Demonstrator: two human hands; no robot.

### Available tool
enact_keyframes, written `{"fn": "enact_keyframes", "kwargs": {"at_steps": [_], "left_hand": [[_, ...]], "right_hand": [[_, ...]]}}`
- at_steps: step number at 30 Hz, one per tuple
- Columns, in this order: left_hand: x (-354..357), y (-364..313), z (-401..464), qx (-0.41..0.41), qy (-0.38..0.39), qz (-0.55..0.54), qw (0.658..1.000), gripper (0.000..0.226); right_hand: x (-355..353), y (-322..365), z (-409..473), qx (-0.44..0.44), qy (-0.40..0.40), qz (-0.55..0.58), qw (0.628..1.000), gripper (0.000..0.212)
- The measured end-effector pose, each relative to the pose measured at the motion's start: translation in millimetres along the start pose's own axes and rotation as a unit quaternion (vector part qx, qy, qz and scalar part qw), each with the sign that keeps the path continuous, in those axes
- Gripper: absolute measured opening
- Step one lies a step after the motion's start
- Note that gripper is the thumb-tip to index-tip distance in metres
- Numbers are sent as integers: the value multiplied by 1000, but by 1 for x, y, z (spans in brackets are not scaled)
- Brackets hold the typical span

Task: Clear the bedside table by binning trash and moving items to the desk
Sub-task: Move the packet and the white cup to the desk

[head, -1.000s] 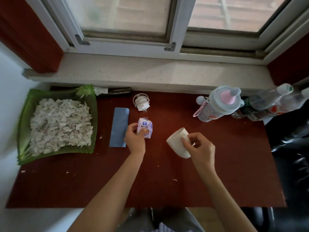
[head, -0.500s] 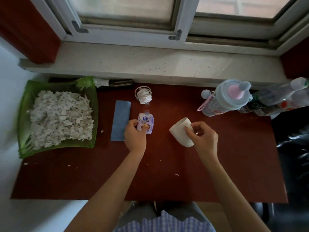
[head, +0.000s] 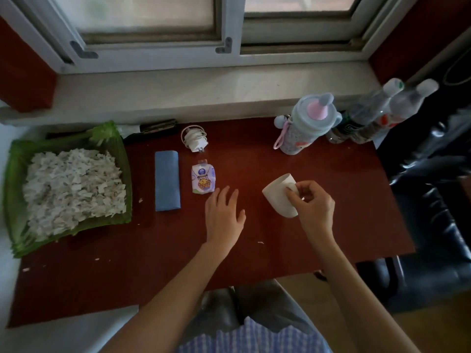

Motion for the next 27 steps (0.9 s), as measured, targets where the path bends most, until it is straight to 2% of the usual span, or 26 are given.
{"fn": "enact_keyframes", "kwargs": {"at_steps": [12, 20, 27], "left_hand": [[47, -98, -5, 147, 82, 54, 984, 55], [76, -144, 2, 153, 114, 89, 978, 57], [99, -159, -1, 88, 124, 128, 980, 60]], "right_hand": [[-86, -61, -61, 41, -108, -15, 993, 7], [-150, -100, -49, 61, -146, -30, 987, 8], [-187, -130, 0, 54, -94, -51, 993, 13]]}}
Point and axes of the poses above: each hand's wrist, its own z-axis towards the middle knuckle, its own x-axis out of the palm, y = z × x, the point moved 6 cm from there along z, towards the middle knuckle, and after that the axes turned 8 degrees about y, right-handed, at the moved point
